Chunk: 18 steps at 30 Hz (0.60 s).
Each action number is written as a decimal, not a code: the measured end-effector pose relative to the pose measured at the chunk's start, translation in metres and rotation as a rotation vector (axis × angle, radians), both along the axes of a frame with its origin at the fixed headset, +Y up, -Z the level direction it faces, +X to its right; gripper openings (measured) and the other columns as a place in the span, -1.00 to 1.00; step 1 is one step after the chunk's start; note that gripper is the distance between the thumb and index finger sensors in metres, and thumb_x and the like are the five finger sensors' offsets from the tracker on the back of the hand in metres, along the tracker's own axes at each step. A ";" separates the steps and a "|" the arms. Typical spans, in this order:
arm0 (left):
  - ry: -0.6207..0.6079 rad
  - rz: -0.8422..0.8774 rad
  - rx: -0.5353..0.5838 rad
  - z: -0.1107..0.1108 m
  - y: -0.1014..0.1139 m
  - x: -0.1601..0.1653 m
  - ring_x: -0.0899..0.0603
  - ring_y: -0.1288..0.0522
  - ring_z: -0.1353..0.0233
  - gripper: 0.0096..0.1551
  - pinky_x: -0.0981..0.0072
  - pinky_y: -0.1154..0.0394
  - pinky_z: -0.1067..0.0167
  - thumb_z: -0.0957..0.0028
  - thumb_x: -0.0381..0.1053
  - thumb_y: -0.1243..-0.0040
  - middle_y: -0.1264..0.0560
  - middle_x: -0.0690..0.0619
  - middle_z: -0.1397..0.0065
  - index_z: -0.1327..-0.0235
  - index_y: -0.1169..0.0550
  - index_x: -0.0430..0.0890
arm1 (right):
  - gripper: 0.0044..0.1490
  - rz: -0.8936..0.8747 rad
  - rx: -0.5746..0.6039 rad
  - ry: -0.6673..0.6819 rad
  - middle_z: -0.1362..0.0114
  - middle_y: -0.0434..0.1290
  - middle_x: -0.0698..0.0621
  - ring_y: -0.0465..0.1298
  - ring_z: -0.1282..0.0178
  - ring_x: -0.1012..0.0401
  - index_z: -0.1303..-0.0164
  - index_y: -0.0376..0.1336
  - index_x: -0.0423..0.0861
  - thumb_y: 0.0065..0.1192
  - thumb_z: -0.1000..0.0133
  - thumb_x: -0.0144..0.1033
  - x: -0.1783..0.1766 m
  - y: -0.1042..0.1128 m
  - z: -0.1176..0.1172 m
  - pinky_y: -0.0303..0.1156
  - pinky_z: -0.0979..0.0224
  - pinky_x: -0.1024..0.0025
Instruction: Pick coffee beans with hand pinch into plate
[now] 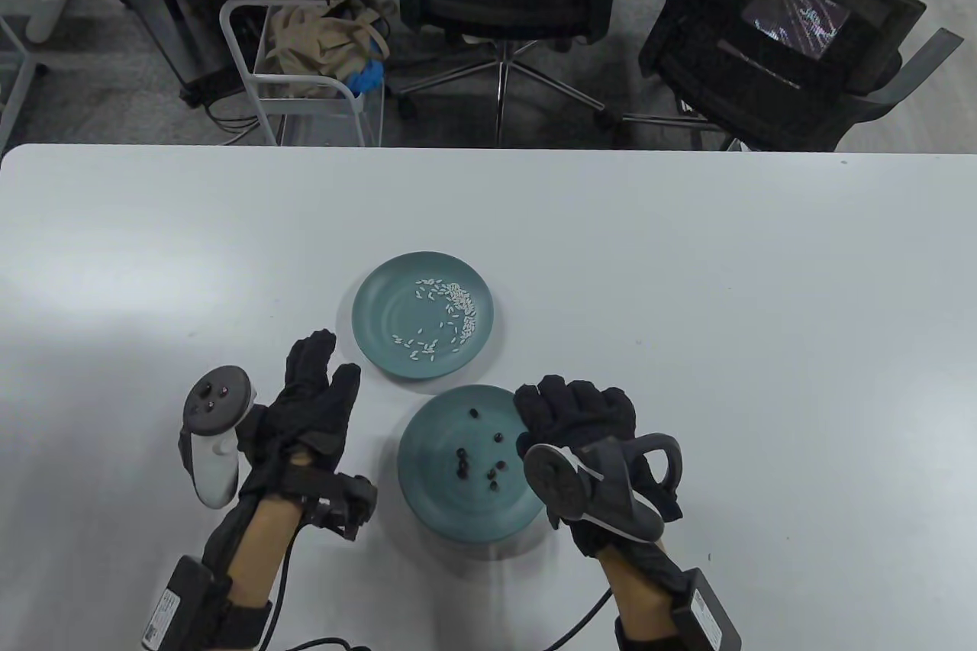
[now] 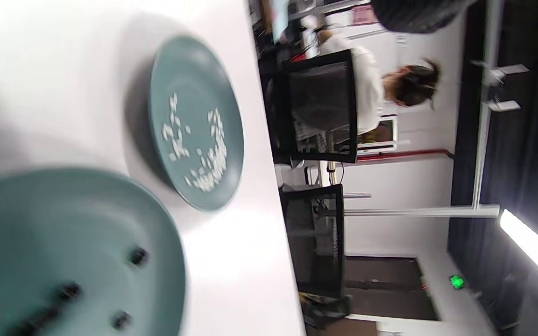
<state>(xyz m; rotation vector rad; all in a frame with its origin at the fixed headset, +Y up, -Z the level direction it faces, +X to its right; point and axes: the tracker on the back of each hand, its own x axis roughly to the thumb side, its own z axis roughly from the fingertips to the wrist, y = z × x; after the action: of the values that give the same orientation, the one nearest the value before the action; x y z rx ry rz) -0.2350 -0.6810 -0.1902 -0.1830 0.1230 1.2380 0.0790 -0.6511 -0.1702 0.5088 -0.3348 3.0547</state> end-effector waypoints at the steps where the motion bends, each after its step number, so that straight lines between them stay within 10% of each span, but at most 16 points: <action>1: -0.012 -0.123 0.058 0.008 0.005 0.002 -0.20 0.31 -0.66 -0.09 -0.28 0.26 -0.48 0.06 0.30 -0.07 0.31 0.09 -0.60 -0.47 0.03 0.12 | -0.29 -0.014 0.019 -0.003 -0.55 0.31 -0.07 0.34 -0.46 -0.06 -0.39 0.18 0.12 0.25 -0.02 0.07 0.002 0.005 0.001 0.19 -0.42 -0.28; 9: -0.100 -0.533 0.213 0.027 0.007 0.010 -0.14 0.33 -0.68 -0.15 -0.27 0.32 -0.50 0.10 0.32 -0.10 0.26 0.17 -0.62 -0.45 -0.07 0.28 | -0.14 0.029 0.057 -0.020 -0.72 -0.08 -0.07 -0.08 -0.70 -0.11 -0.49 -0.02 0.23 0.18 0.01 0.20 0.024 0.024 0.012 -0.15 -0.56 -0.43; 18: -0.040 -1.029 0.225 0.026 -0.003 0.011 -0.01 0.41 -0.69 -0.09 -0.21 0.40 -0.55 0.19 0.41 -0.09 0.34 0.33 -0.60 -0.40 0.03 0.42 | -0.01 0.112 0.055 -0.088 -0.72 -0.36 -0.03 -0.41 -0.70 -0.13 -0.50 -0.22 0.30 0.12 0.05 0.32 0.057 -0.001 0.010 -0.41 -0.54 -0.44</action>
<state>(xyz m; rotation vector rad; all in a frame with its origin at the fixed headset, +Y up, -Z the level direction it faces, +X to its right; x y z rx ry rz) -0.2235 -0.6839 -0.1645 0.0606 0.0282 0.2166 0.1362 -0.6524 -0.1605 0.4094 -0.4080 3.1914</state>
